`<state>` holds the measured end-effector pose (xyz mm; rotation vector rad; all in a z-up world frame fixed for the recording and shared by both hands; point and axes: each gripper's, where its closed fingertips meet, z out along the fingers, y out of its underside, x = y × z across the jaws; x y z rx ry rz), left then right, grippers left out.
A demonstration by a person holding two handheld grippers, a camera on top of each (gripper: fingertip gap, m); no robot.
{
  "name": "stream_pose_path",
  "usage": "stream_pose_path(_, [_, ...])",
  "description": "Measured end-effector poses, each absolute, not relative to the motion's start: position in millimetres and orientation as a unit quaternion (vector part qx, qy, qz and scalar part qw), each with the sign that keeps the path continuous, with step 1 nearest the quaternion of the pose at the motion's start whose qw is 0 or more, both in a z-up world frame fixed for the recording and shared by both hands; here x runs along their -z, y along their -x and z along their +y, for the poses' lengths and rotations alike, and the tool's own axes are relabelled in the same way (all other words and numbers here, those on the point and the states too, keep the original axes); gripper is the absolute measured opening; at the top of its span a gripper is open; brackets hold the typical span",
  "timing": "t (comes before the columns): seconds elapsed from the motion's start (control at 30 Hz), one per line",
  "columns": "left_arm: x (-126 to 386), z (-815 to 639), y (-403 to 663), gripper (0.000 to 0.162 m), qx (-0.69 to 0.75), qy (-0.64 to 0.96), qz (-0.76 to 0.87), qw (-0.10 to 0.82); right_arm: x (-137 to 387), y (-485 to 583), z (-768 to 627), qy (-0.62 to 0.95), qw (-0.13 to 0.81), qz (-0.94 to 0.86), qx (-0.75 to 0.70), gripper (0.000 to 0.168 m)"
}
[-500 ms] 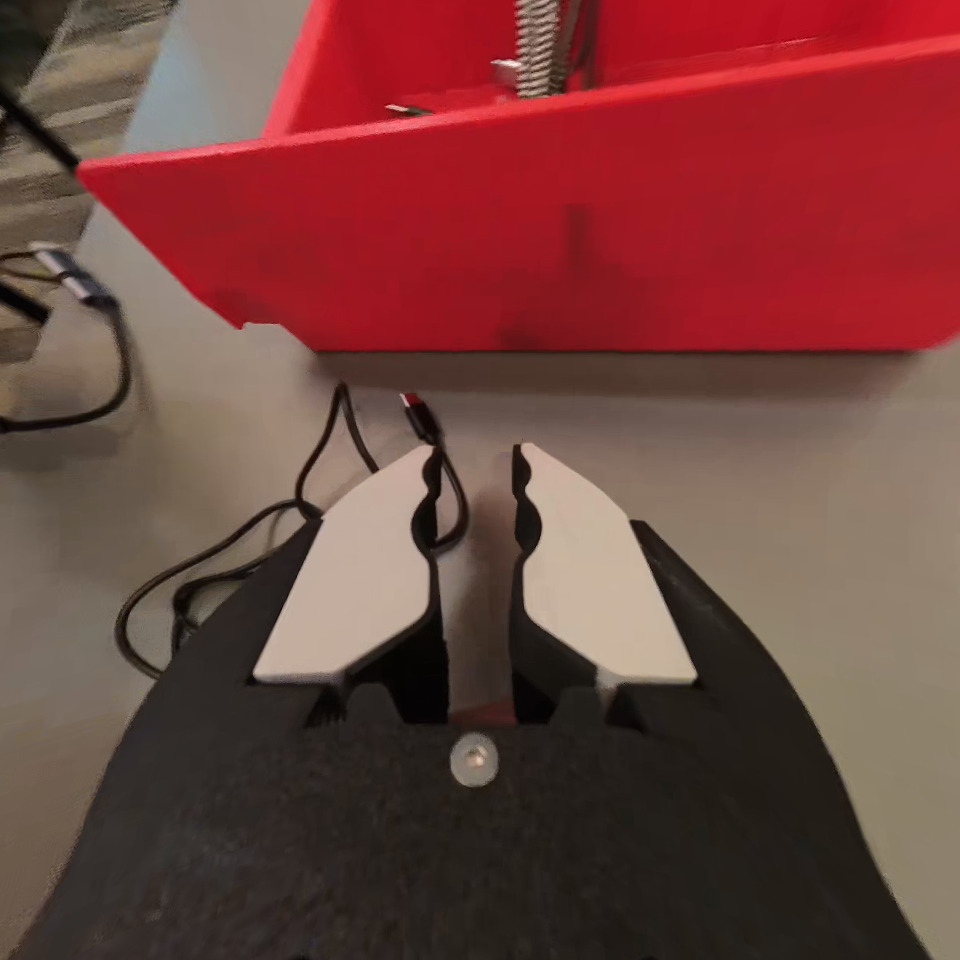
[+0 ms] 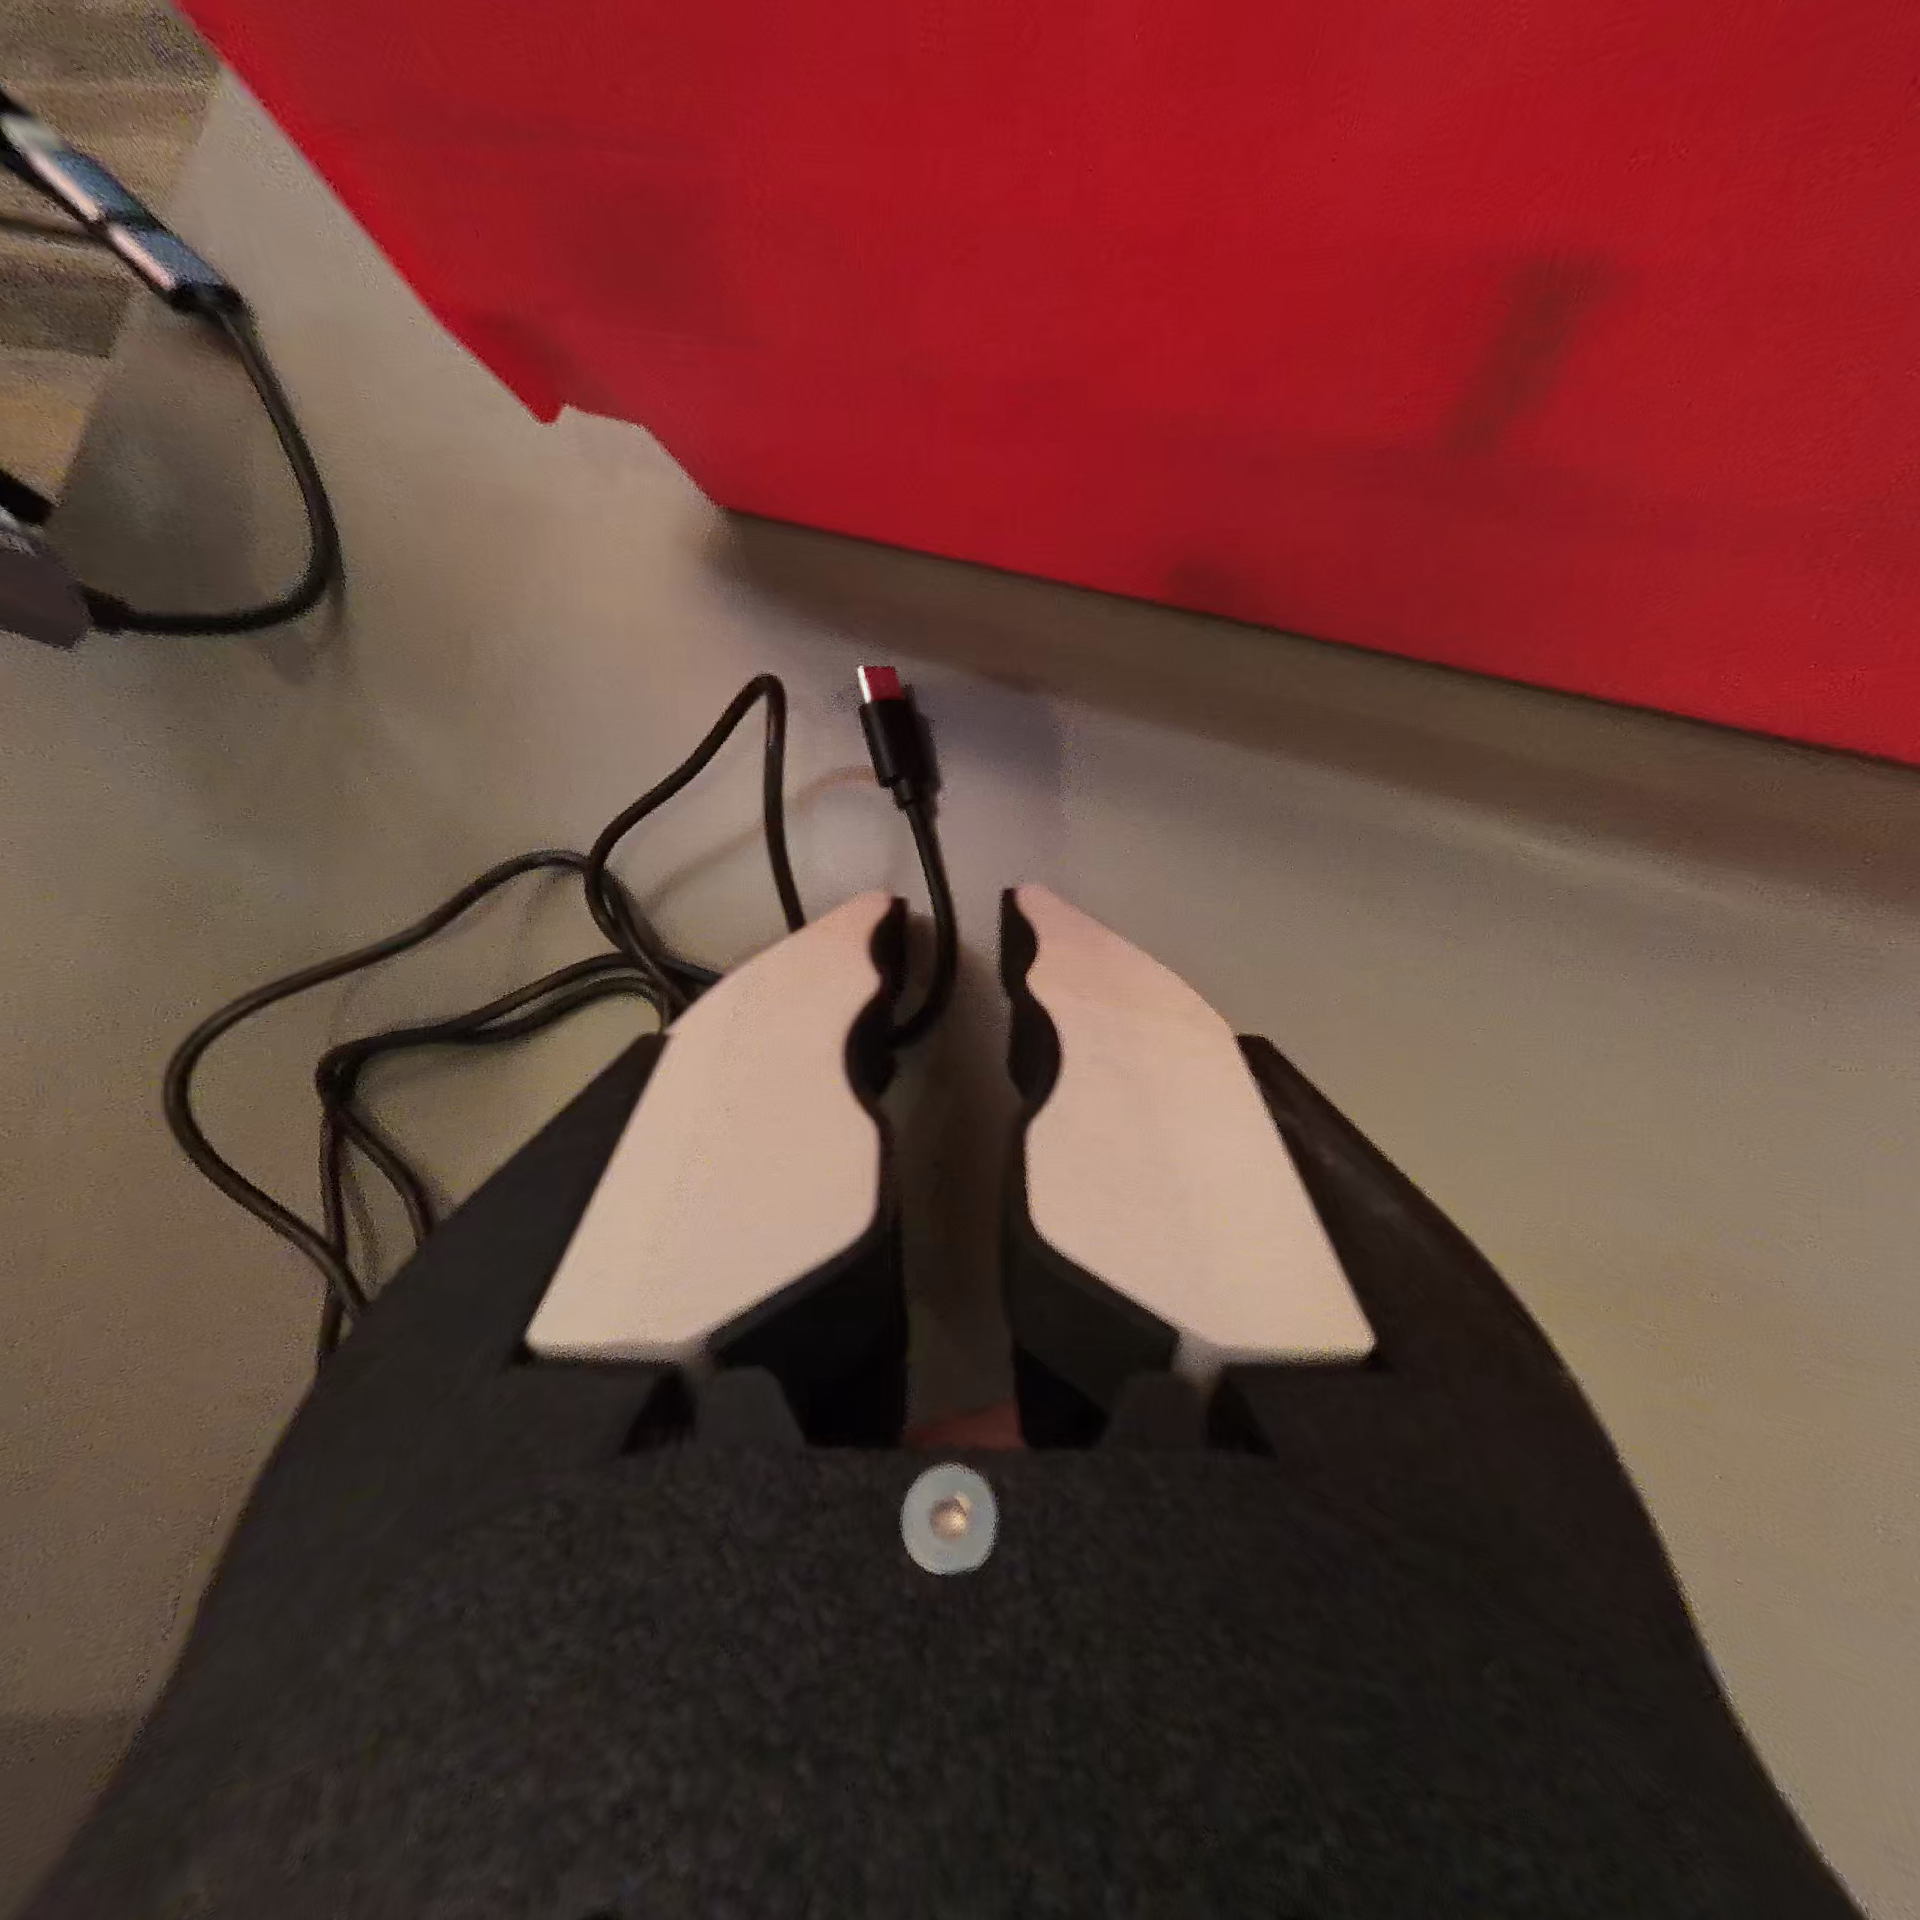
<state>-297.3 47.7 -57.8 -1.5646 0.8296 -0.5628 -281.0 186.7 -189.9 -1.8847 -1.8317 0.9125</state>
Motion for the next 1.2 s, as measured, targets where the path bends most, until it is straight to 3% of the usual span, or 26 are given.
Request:
stream_pose_path(0.07, [58,49,297,0.009,0.241,0.676,0.358,0.598,192,282,178,0.645,0.192,-0.673,-0.307,0.003])
stream_pose_path(0.27, [60,56,291,0.009,0.227,0.677,0.368,0.596,183,271,185,0.679,0.23,-0.65,-0.252,0.001])
stream_pose_path(0.5, [62,67,259,0.009,0.16,0.665,0.422,0.595,78,206,178,0.699,0.345,-0.617,-0.108,0.0])
stream_pose_path(0.67, [73,98,239,0.009,-0.039,0.654,0.473,0.589,38,163,121,0.702,0.346,-0.617,-0.086,0.0])
stream_pose_path(0.93, [80,100,204,0.009,-0.163,0.618,0.496,0.587,43,138,69,0.721,0.33,-0.601,-0.098,0.0])
stream_pose_path(1.2, [90,98,190,0.009,-0.177,0.63,0.492,0.575,73,123,68,0.749,0.359,-0.543,-0.121,0.0])
